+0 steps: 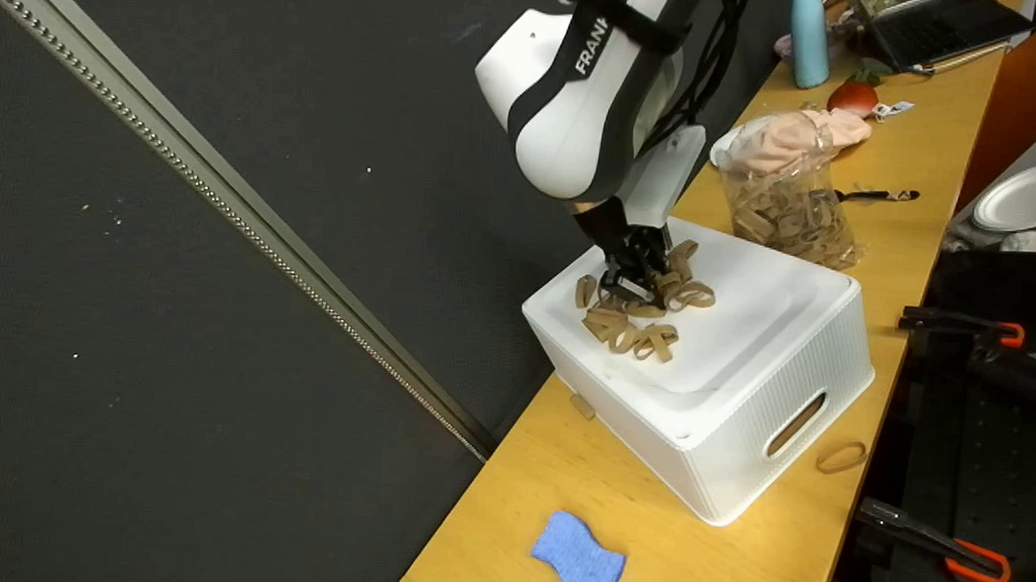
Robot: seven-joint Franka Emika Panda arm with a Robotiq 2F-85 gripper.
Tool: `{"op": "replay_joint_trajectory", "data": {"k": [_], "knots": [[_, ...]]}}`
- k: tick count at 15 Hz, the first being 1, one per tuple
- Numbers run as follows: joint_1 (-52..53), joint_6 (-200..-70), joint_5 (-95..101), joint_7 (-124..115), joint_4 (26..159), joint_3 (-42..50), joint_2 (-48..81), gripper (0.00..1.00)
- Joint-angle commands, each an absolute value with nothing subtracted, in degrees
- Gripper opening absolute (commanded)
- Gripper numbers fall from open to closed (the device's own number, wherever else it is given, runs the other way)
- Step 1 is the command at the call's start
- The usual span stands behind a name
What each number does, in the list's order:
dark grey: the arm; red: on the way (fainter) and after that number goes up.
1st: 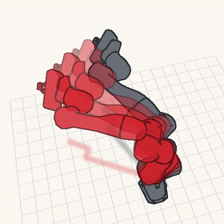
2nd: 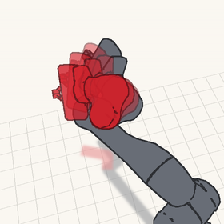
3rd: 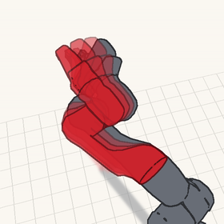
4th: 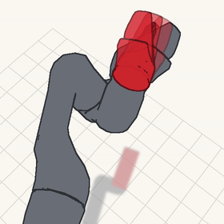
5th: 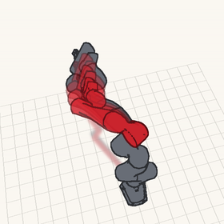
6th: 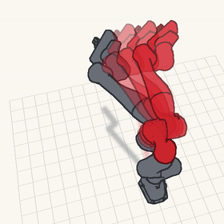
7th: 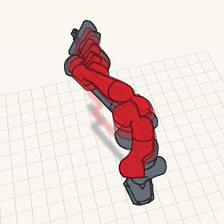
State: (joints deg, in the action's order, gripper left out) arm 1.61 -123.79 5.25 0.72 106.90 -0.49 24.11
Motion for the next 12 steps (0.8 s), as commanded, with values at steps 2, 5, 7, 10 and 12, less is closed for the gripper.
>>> {"op": "replay_joint_trajectory", "data": {"k": [2, 5, 7, 10, 12], "knots": [[2.1, -123.5, 6.6, 0.3, 106.5, -0.1, 23.6, 0.01], [2.3, -122.5, 6.7, -0.2, 107.3, -0.1, 21.6, 0.02], [2.6, -121.3, 6.8, -0.4, 108.0, -0.2, 19.1, 0.02], [2.8, -117.9, 7.1, -0.9, 108.7, -0.1, 13.8, 0.02], [2.5, -114.5, 7.4, -1.2, 109.2, 0.0, 9.8, 0.02]]}}
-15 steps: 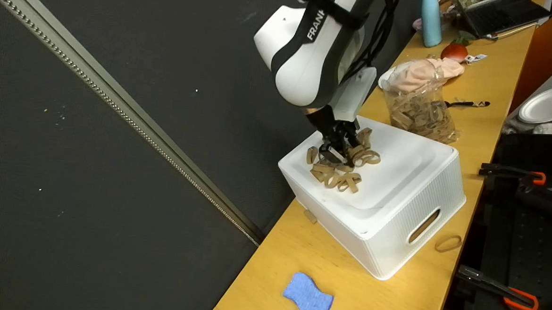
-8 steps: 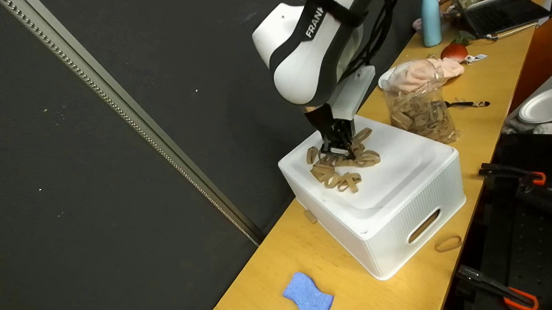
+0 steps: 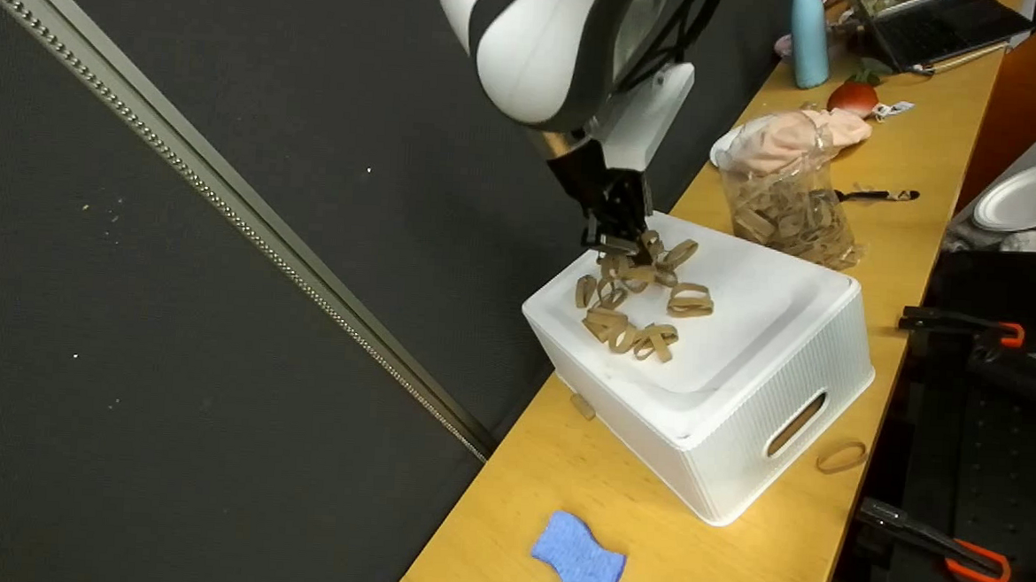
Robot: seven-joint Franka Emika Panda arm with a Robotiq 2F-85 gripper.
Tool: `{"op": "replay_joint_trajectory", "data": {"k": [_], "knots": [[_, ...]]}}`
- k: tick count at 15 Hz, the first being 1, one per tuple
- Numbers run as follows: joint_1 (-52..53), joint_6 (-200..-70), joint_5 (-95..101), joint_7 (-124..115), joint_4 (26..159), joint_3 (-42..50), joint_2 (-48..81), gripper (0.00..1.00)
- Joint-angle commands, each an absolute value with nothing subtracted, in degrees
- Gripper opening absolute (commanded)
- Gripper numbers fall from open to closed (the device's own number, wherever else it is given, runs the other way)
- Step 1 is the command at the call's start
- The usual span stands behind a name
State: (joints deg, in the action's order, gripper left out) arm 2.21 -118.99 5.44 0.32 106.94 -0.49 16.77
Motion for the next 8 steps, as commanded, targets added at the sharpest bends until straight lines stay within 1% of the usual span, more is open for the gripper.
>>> {"op": "replay_joint_trajectory", "data": {"k": [1, 4, 8], "knots": [[2.3, -113.2, 7.4, -1.3, 109.3, 0.1, 8.3, 0.02], [0.7, -109.0, 7.8, -1.2, 110.2, 0.8, 3.2, 0.02], [-1.9, -108.8, 6.8, -2.3, 112.0, 2.7, 1.6, 0.02]]}}
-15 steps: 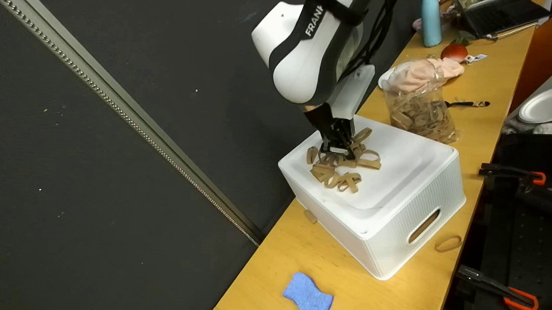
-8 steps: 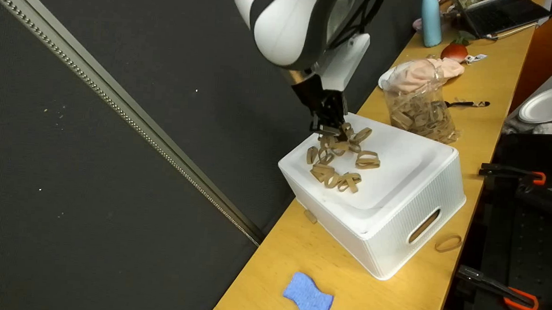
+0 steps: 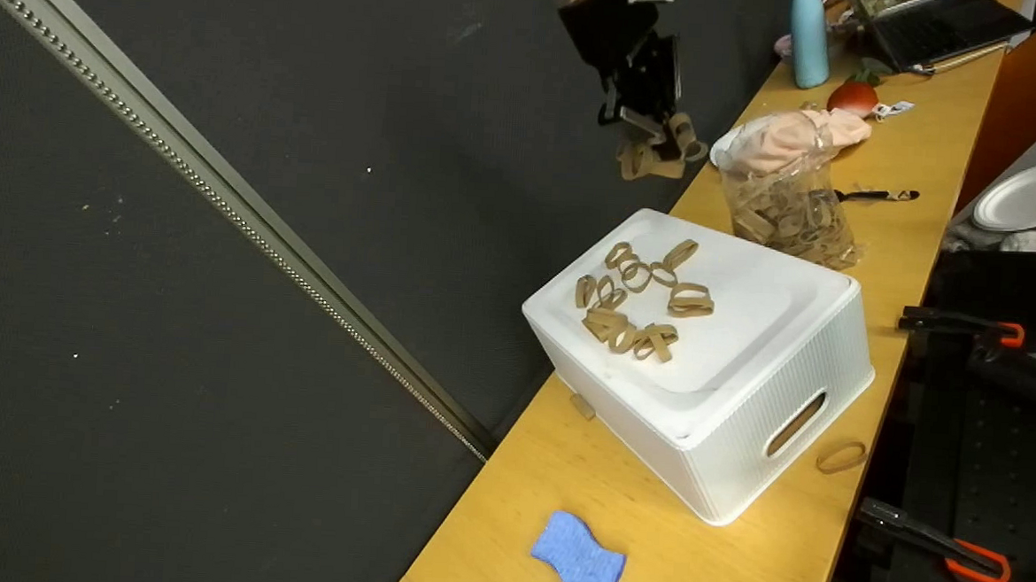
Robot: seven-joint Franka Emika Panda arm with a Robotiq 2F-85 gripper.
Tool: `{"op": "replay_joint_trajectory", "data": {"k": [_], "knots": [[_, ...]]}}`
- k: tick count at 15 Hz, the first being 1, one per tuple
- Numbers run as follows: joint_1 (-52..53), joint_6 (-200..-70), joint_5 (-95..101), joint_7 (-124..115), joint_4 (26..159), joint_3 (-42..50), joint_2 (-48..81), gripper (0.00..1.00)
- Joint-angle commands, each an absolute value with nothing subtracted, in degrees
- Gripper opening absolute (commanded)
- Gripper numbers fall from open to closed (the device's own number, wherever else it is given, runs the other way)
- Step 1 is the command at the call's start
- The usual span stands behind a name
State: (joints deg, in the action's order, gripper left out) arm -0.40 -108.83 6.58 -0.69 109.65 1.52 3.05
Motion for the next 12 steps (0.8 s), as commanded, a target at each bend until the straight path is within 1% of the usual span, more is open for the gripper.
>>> {"op": "replay_joint_trajectory", "data": {"k": [1, 7, 12], "knots": [[-2.4, -109.5, 6.9, -2.8, 112.6, 3.1, 1.9, 0.02], [-4.4, -114.8, 10.0, -8.8, 118.1, 4.9, 0.6, 0.02], [-5.5, -116.1, 15.0, -15.5, 122.5, 6.2, -2.7, 0.02]]}}
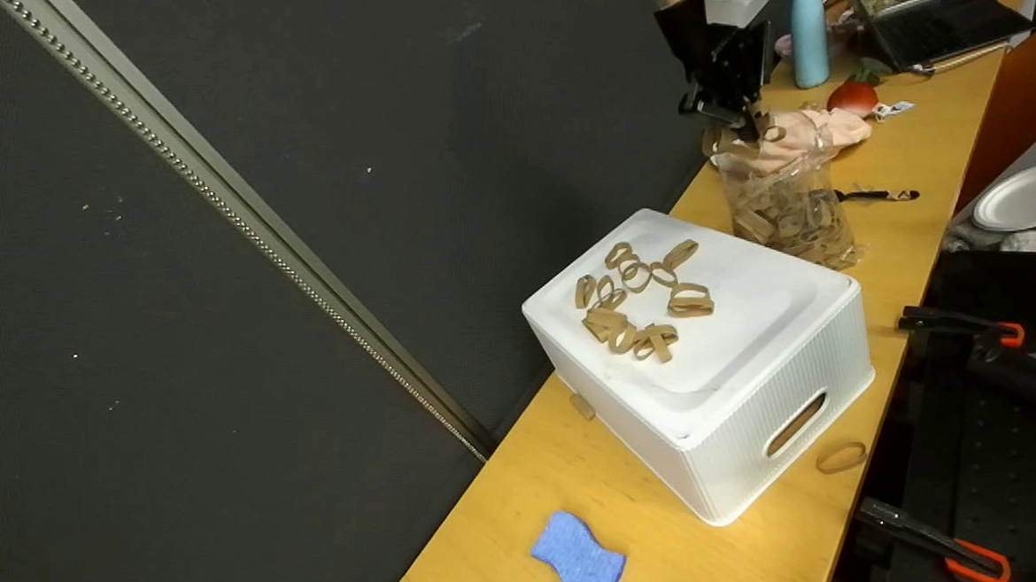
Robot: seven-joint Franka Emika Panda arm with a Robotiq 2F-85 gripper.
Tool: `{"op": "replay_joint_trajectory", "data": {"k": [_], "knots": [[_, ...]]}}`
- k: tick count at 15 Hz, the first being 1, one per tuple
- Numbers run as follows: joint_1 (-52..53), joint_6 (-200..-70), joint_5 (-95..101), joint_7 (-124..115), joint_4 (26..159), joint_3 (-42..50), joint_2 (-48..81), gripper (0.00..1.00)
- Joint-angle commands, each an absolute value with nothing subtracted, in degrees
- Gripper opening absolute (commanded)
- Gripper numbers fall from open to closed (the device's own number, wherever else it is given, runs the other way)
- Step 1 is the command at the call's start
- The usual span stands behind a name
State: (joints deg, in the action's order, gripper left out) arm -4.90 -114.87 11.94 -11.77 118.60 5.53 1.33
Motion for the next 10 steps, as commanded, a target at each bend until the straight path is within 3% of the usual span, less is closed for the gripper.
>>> {"op": "replay_joint_trajectory", "data": {"k": [1, 10], "knots": [[-5.8, -116.3, 15.5, -16.2, 123.0, 6.4, -2.9, 0.02], [-7.8, -122.0, 14.0, -16.8, 125.6, 7.3, -2.2, 0.02]]}}
